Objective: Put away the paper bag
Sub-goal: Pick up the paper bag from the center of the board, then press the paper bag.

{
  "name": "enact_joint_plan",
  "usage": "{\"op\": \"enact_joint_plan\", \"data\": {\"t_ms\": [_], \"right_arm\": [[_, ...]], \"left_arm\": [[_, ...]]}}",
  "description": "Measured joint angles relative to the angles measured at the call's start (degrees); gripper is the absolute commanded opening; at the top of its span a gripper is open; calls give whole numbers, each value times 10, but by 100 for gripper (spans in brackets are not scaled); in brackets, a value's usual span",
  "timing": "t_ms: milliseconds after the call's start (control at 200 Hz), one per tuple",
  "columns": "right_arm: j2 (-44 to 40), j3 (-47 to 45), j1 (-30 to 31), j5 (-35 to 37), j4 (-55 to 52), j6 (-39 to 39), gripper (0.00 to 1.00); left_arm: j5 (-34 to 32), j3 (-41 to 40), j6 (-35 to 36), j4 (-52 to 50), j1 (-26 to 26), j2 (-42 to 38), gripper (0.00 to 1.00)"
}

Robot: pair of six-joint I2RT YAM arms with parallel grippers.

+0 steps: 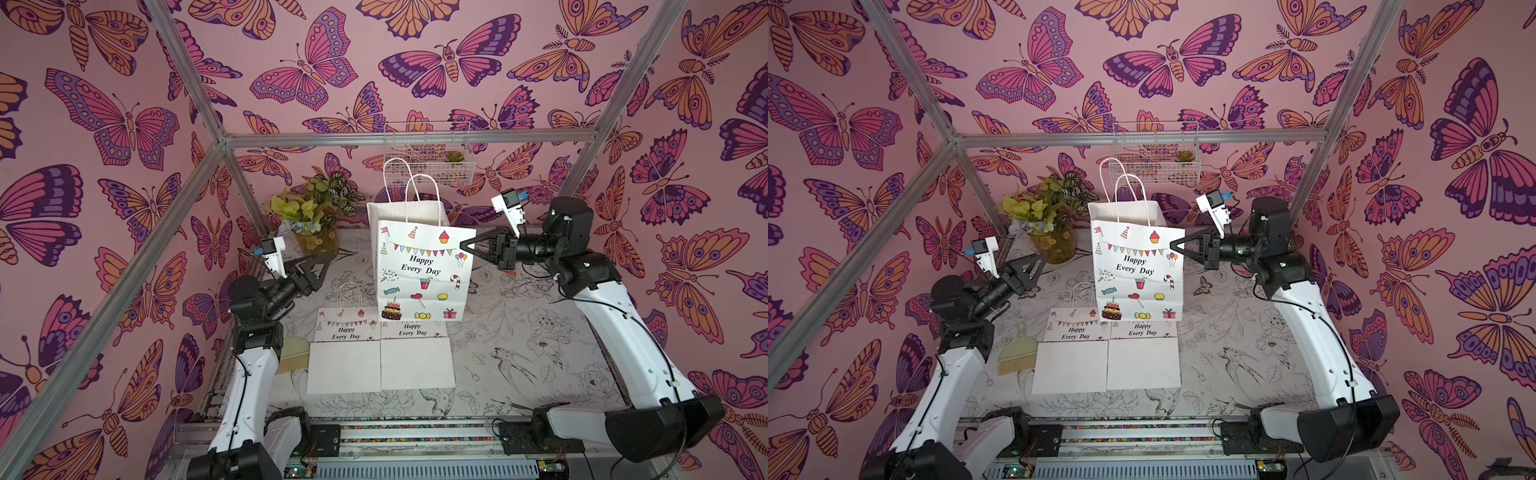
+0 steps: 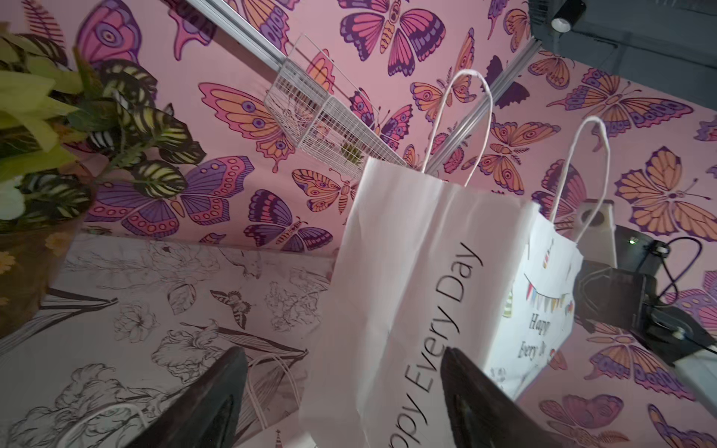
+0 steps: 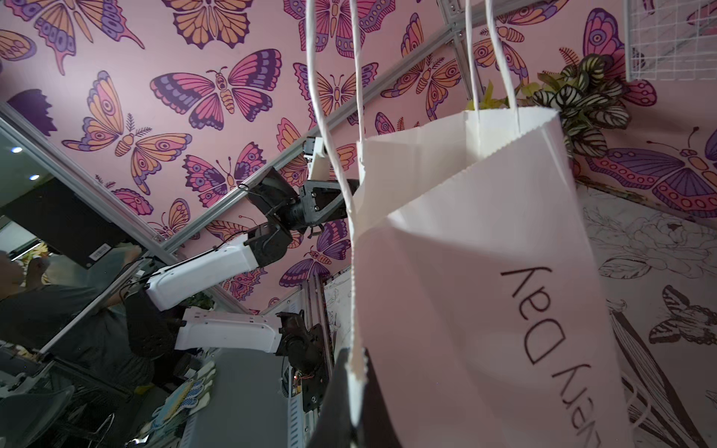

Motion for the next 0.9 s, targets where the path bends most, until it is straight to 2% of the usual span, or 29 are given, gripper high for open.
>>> {"op": "enact_joint_plan", "data": {"t_ms": [120,295,616,901], "right_arm": [[-14,-3,-11,-35,50,42,0],[-45,-3,-11,-64,106,90,0],[-87,-2,-11,-87,162,142,0],[-89,-2,-11,-87,202,188,0]], "left_arm": [[61,8,10,0,0,-20,83],[111,19,38,-18,-5,-26,84],[139,19,75,-33,-72,13,86],[162,23,91,-35,-96,13,86]]}}
